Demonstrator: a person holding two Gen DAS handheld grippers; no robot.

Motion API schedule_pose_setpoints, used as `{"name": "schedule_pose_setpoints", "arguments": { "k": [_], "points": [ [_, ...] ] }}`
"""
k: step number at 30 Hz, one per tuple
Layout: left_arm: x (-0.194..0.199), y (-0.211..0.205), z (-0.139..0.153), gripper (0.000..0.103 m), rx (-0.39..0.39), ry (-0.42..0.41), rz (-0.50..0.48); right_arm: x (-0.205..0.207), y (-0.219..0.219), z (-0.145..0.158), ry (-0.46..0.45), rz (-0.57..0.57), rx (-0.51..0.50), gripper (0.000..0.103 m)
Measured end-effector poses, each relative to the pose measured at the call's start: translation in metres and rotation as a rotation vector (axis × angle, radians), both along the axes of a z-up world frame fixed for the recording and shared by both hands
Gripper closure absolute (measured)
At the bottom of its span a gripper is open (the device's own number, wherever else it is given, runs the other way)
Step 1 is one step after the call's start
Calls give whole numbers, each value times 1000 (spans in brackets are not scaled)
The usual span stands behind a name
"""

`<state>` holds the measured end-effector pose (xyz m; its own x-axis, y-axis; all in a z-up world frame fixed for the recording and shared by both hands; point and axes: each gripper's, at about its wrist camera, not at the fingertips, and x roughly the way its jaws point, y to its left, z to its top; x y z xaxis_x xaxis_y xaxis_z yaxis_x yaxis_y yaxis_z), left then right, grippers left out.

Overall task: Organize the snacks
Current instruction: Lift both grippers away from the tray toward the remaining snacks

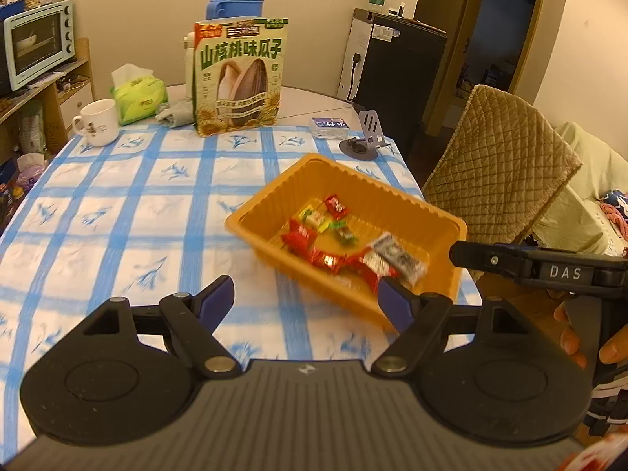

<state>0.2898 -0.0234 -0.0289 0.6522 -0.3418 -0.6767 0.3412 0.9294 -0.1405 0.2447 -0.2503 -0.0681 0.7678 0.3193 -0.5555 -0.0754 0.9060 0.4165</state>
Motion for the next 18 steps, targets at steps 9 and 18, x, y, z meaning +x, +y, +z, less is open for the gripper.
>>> {"name": "schedule_pose_setpoints", "arguments": {
  "k": [9,18],
  "points": [
    [-62,53,-2,25,22,26,-3,-59,54,-4,50,49,13,11],
    [-101,99,-18,25,27,68,3,-96,96,-18,111,53,6,11]
  ]
}}
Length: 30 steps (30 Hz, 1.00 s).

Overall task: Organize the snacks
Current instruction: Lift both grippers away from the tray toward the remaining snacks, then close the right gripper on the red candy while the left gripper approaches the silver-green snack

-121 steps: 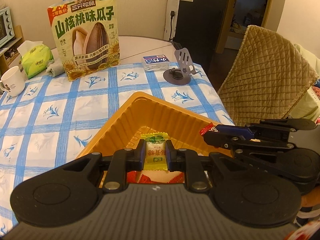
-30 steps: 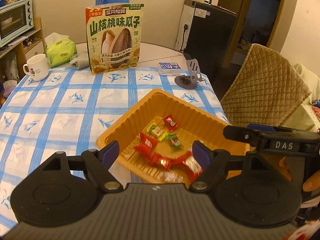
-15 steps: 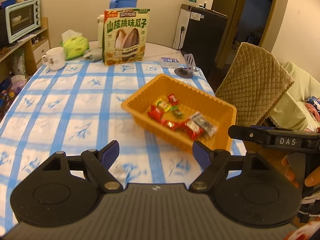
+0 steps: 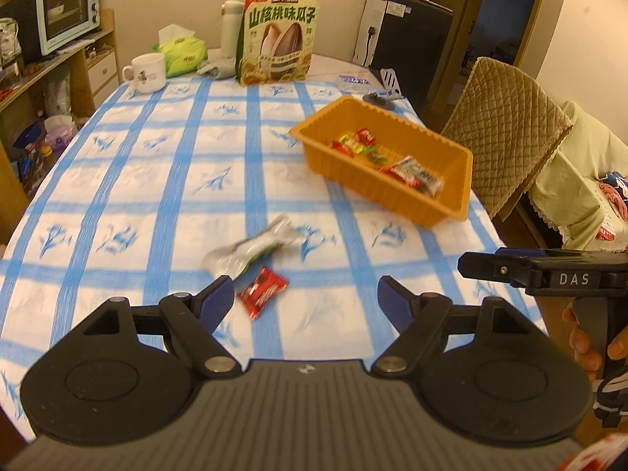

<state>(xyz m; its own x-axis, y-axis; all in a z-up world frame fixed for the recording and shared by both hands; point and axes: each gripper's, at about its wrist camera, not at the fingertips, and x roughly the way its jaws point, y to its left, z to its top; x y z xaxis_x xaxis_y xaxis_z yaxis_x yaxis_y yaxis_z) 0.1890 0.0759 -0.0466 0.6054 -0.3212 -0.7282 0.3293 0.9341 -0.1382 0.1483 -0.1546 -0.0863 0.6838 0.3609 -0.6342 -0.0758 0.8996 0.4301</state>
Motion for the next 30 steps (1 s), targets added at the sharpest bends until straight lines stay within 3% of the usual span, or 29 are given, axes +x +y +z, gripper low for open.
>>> {"name": "schedule_pose_setpoints", "arguments": {
  "k": [11,24,30],
  "points": [
    [-26,41,-20,25,16,42,15,-25,54,-18,52,48,-44,11],
    [-25,79,-36,25,49,66,99,-9,121,-36,46,171,-108,12],
    [-16,88,-43,25,54,78,132,12,141,-46,49,216,-122,22]
  ]
}}
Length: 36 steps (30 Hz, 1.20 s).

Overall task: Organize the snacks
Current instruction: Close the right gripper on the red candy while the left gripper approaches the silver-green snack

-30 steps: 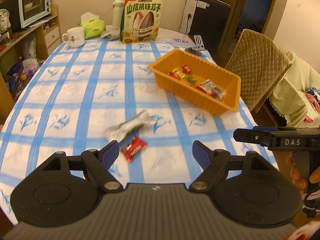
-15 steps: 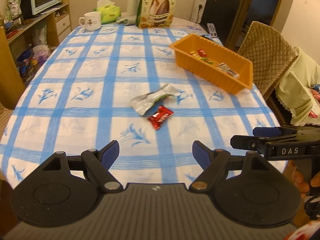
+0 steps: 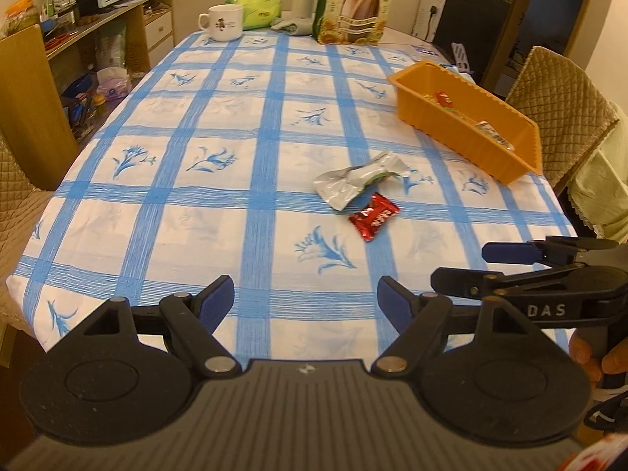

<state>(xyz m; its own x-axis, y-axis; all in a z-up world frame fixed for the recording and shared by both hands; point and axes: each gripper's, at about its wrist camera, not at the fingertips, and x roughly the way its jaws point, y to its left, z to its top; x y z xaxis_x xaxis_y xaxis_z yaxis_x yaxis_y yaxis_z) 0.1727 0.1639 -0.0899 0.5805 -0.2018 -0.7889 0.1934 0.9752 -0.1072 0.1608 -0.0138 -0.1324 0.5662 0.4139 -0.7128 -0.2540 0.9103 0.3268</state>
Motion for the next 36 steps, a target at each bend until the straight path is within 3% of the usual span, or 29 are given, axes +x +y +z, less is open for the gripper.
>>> {"name": "schedule_pose_setpoints", "arguments": {
  "k": [10,18,25,36],
  "points": [
    [29,6,-11,25,22,3,28,45,19,-14,11,11,6,48],
    [51,9,-18,25,34,12,34,73,25,-31,68,-35,13,56],
    [69,11,-24,26,39,18,36,90,31,-34,65,-61,6,60],
    [87,11,-24,26,47,9,26,101,51,-36,5,2,-136,71]
  ]
}}
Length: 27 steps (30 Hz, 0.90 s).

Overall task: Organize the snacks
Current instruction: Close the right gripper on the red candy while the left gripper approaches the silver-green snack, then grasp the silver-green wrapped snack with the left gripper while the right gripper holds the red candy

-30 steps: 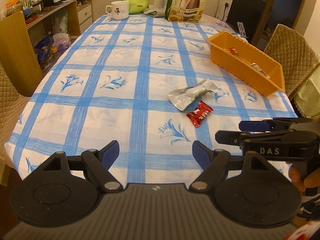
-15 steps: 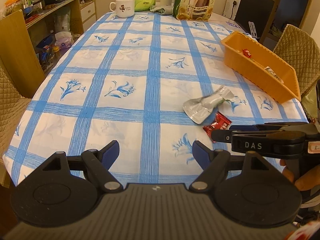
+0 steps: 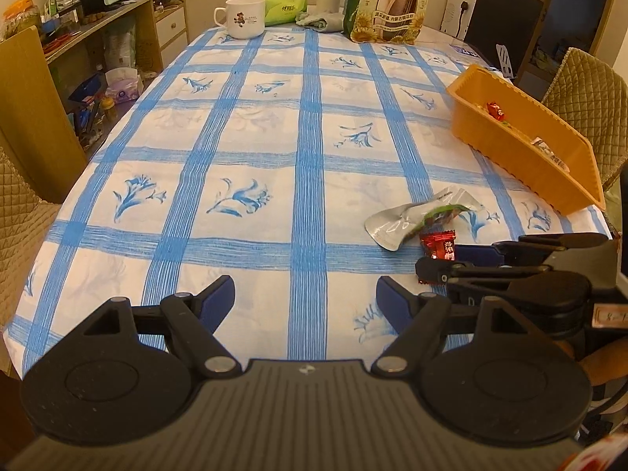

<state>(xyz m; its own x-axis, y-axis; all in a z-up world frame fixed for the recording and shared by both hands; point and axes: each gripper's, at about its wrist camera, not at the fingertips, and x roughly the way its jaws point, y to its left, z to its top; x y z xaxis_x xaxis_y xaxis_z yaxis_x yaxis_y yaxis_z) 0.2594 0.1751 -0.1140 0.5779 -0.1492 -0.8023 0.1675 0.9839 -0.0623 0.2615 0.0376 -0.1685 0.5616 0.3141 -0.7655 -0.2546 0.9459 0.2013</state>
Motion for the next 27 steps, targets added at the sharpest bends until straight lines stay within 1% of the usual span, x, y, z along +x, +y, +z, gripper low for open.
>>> {"name": "schedule_pose_setpoints", "arguments": {
  "k": [1,4,7,12,14,18,21,23,27],
  "points": [
    [1,-1,0,26,1,0,-4,0,1,0,-4,11,-5,77],
    [4,-5,-1,26,6,-4,-25,0,1,0,-10,33,-23,78],
    [8,-12,-2,26,9,-12,-59,0,-7,0,-5,32,-18,79],
    [19,-30,-4,27,28,-30,-141,-1,-35,2,2,-14,-11,79],
    [25,-40,-5,29,36,-42,-183,-2,-50,3,6,-44,-4,79],
    [38,-65,-11,31,75,-65,-279,-4,-77,4,13,-93,11,79],
    [49,-87,-19,34,117,-73,-363,-6,-93,5,18,-111,27,79],
    [55,-100,-25,39,144,-70,-414,-8,-101,6,21,-117,42,79],
    [65,-121,-35,44,197,-85,-486,-10,-110,6,26,-119,57,79]
  ]
}}
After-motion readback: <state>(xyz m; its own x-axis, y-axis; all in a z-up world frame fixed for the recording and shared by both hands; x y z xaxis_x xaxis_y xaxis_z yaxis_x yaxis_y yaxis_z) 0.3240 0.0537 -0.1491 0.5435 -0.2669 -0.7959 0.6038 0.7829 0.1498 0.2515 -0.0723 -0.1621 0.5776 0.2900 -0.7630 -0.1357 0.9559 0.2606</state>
